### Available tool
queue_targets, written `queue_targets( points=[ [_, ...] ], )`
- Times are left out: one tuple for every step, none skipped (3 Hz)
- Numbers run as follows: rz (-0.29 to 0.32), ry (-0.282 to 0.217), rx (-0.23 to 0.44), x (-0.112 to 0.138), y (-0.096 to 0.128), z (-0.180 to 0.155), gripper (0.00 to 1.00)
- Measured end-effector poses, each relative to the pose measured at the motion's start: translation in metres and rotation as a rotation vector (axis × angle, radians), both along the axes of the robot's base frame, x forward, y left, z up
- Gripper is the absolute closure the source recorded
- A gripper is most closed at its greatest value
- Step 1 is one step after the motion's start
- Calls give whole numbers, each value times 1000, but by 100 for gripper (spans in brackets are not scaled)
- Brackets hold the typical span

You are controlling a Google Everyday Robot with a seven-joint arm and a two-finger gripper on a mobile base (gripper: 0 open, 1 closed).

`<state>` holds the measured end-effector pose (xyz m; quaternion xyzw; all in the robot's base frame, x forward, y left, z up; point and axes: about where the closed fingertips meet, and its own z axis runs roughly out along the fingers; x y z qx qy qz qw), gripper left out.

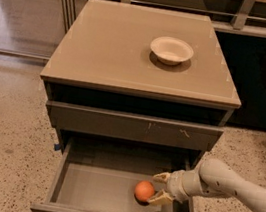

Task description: Pick orange from middle drawer and place on counter

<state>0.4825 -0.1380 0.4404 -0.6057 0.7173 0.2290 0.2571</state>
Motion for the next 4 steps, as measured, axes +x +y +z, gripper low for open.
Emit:
queue_targets(
  points=[
    [2,6,6,9,9,-14,43],
    [13,26,6,14,19,-32,24],
    [23,45,1,15,25,-44,22],
    [36,71,-8,13,29,-59,20]
  ],
)
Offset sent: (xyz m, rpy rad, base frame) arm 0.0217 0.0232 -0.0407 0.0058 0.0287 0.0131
